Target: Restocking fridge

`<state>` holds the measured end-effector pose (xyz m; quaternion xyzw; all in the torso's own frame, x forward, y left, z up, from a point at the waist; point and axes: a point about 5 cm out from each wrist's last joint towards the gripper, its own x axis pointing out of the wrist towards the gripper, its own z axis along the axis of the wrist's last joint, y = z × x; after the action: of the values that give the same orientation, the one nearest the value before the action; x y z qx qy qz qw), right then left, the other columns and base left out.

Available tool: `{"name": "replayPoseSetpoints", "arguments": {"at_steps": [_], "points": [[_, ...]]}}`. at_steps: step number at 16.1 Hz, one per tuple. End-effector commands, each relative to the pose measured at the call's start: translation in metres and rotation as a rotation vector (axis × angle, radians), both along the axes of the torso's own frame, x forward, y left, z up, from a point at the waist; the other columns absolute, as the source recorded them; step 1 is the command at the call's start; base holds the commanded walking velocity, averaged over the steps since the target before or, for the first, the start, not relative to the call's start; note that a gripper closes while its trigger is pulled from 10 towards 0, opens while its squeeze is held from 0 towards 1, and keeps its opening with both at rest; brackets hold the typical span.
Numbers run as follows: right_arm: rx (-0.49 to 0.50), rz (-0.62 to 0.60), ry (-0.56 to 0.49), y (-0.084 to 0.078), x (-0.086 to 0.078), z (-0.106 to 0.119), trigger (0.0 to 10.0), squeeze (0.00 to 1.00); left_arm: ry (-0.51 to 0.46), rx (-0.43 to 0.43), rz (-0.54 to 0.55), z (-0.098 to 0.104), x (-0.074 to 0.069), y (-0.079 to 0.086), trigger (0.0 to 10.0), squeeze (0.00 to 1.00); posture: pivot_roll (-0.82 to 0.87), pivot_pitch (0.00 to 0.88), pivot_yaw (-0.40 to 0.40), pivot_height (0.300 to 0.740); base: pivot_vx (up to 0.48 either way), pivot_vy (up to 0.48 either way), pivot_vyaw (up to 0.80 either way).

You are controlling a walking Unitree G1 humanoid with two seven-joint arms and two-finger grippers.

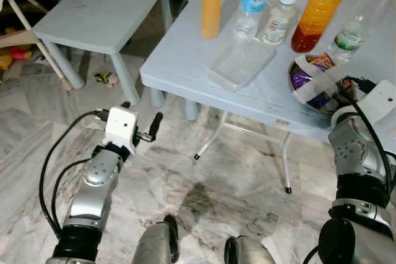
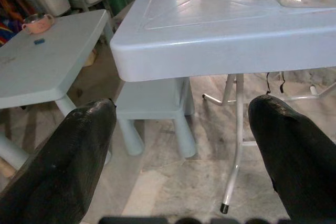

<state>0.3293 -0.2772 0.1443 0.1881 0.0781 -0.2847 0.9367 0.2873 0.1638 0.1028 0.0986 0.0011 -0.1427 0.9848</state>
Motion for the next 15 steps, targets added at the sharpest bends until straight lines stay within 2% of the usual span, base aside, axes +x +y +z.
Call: {"name": "replayPoseSetpoints", "arguments": {"at_steps": [1, 2, 3, 4, 5, 6, 8, 12, 13, 14, 15], "points": [[0.049, 0.034, 0.033, 0.007, -0.002, -0.013, 10.0, 0.00, 0.005, 0.017, 0.007, -0.001, -0.001, 0.005, 10.0, 0.00, 0.02, 0.176, 0.052, 0.740, 0.000, 0.000, 0.00], [0.056, 0.039, 0.033, 0.009, -0.002, -0.012, 10.0, 0.96, 0.005, 0.017, 0.013, -0.002, -0.002, 0.005, 10.0, 0.00, 0.01, 0.178, 0.047, 0.740, 0.000, 0.000, 0.00], [0.056, 0.058, 0.032, 0.012, -0.001, -0.009, 10.0, 1.00, 0.005, 0.014, 0.019, -0.002, -0.003, 0.005, 10.0, 0.00, 0.01, 0.182, 0.046, 0.740, 0.000, 0.000, 0.00], [0.059, 0.077, 0.028, 0.015, 0.000, -0.008, 10.0, 1.00, 0.004, 0.013, 0.021, -0.003, -0.003, 0.005, 10.0, 0.00, 0.01, 0.183, 0.044, 0.740, 0.000, 0.000, 0.00], [0.064, 0.107, 0.025, 0.019, 0.002, -0.005, 10.0, 0.91, 0.004, 0.012, 0.022, -0.003, -0.004, 0.004, 10.0, 0.00, 0.01, 0.184, 0.042, 0.740, 0.000, 0.000, 0.00], [0.049, 0.116, 0.028, 0.020, 0.001, -0.002, 10.0, 0.00, 0.004, 0.011, 0.022, -0.003, -0.005, 0.003, 10.0, 0.00, 0.01, 0.184, 0.040, 0.740, 0.000, 0.000, 0.00], [0.005, 0.128, 0.031, 0.021, 0.000, -0.003, 10.0, 0.00, 0.004, 0.009, 0.025, -0.004, -0.005, 0.004, 10.0, 0.00, 0.00, 0.182, 0.038, 0.740, 0.000, 0.000, 0.00], [0.049, 0.115, 0.061, 0.018, -0.002, -0.016, 10.0, 0.00, -0.002, 0.014, 0.026, -0.003, -0.004, 0.004, 10.0, 0.00, 0.01, 0.180, 0.041, 0.740, 0.000, 0.000, 0.00], [0.062, 0.109, 0.064, 0.017, -0.002, -0.018, 7.5, 0.00, -0.004, 0.016, 0.027, -0.003, -0.003, 0.004, 10.0, 0.00, 0.01, 0.179, 0.042, 0.740, 0.000, 0.000, 0.00], [0.076, 0.102, 0.066, 0.015, -0.002, -0.020, 0.0, 0.00, -0.006, 0.019, 0.027, -0.003, -0.003, 0.005, 10.0, 0.00, 0.01, 0.178, 0.043, 0.740, 0.000, 0.000, 0.00], [0.075, 0.102, 0.066, 0.015, -0.001, -0.020, 0.0, 0.00, -0.007, 0.020, 0.027, -0.003, -0.003, 0.005, 10.0, 0.00, 0.01, 0.178, 0.043, 0.740, 0.000, 0.000, 0.00]]}}
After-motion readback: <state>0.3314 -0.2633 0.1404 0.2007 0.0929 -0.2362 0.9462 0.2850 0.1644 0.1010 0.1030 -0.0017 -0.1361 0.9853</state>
